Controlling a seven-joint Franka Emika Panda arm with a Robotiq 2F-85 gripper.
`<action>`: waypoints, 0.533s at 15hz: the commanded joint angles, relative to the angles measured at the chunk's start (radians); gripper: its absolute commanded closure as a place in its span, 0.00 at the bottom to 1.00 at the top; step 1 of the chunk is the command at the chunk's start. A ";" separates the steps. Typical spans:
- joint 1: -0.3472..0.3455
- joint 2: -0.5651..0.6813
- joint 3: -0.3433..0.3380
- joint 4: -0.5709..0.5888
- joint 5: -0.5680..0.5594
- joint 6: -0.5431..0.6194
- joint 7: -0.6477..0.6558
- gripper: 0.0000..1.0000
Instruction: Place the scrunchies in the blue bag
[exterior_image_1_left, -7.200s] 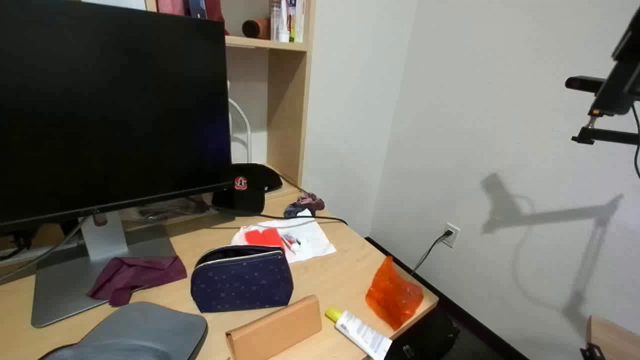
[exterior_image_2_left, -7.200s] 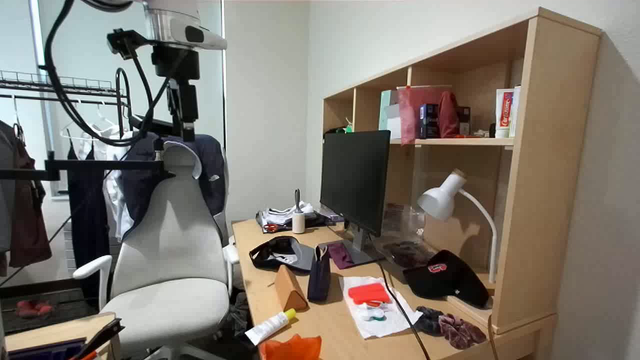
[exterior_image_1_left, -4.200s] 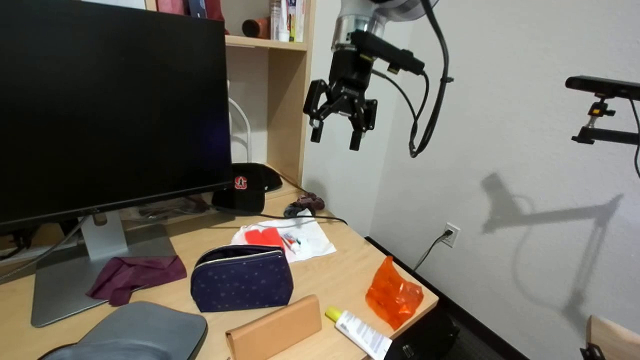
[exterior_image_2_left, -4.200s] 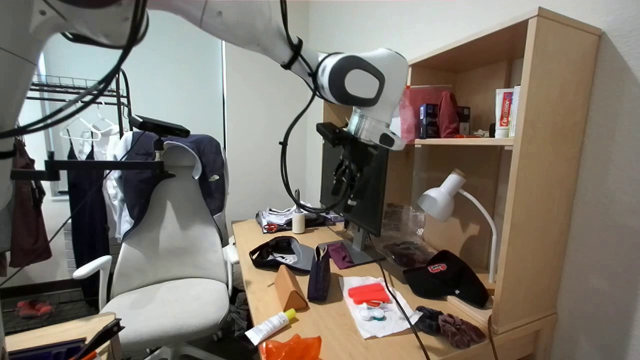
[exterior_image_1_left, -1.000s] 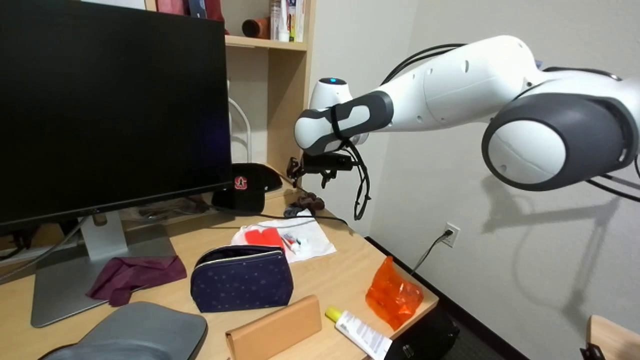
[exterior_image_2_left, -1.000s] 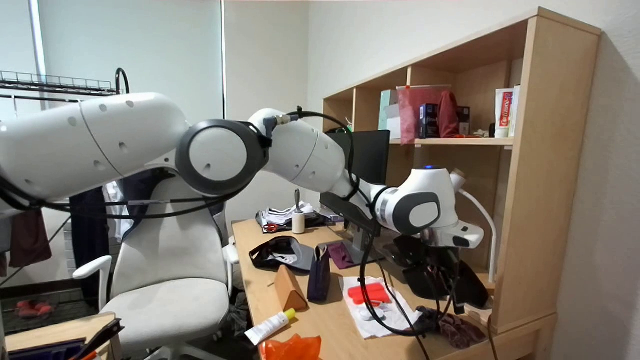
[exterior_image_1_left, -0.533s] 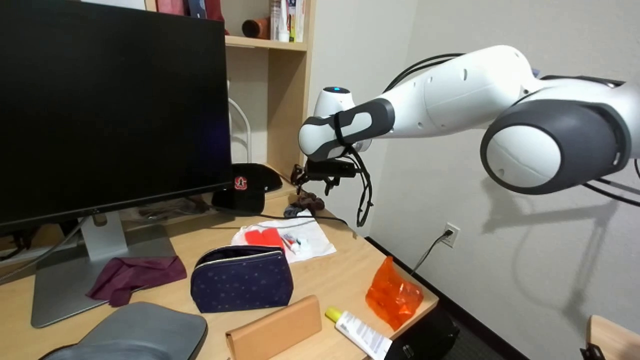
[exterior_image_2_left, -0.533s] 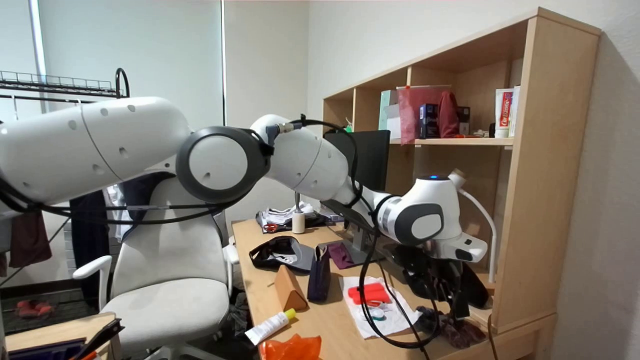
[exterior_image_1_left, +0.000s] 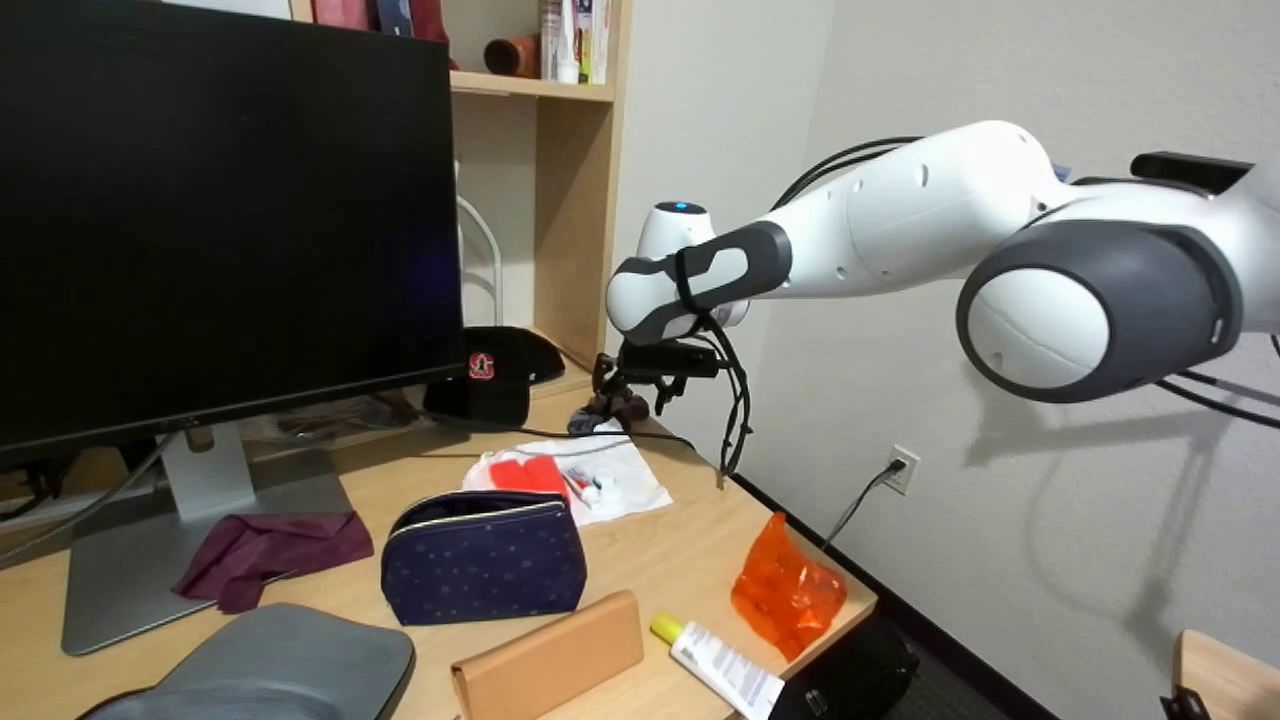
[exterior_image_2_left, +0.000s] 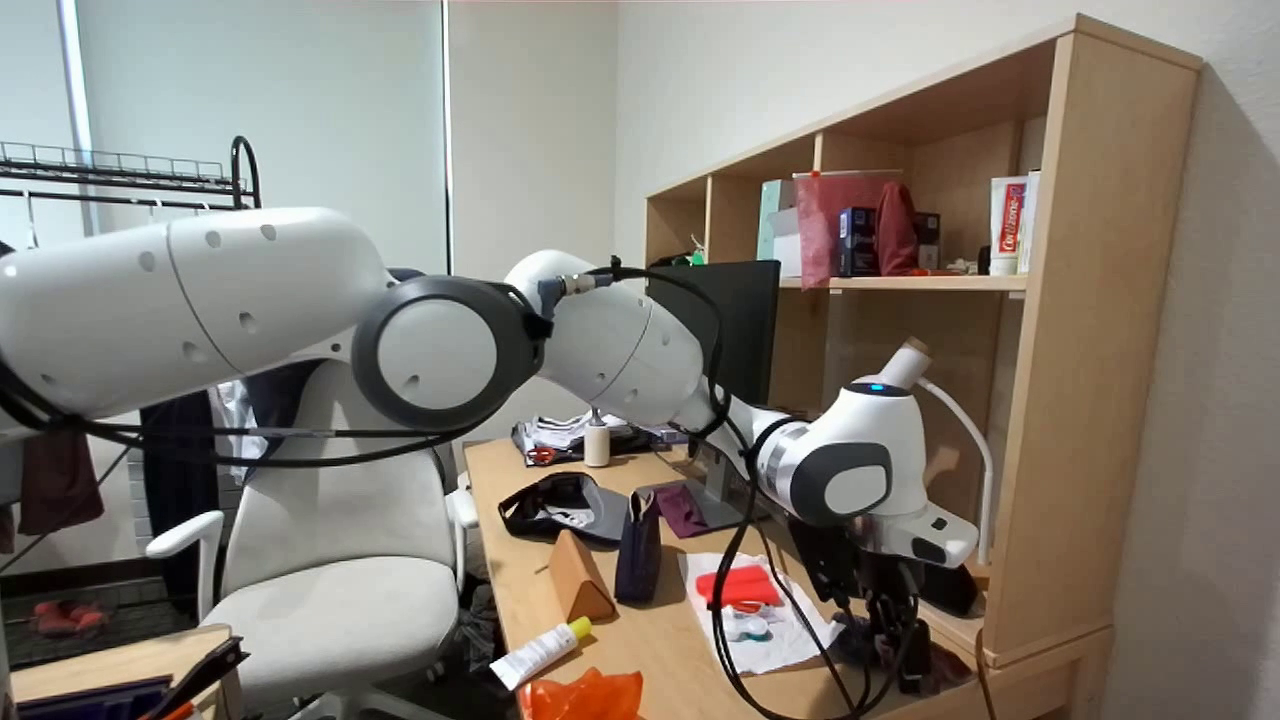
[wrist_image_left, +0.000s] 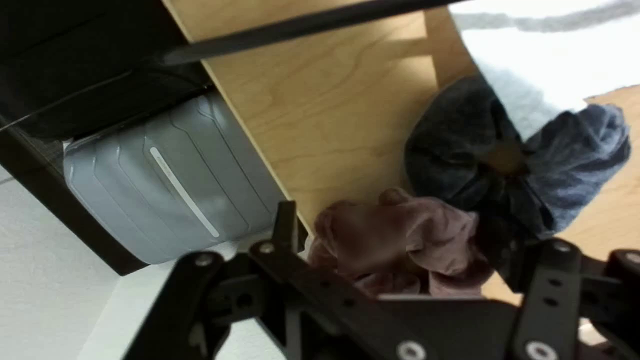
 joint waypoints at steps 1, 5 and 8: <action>-0.017 0.024 0.025 0.042 0.012 -0.019 -0.029 0.40; -0.018 0.020 0.034 0.036 0.012 -0.016 -0.033 0.67; -0.019 0.013 0.041 0.028 0.013 -0.011 -0.038 0.85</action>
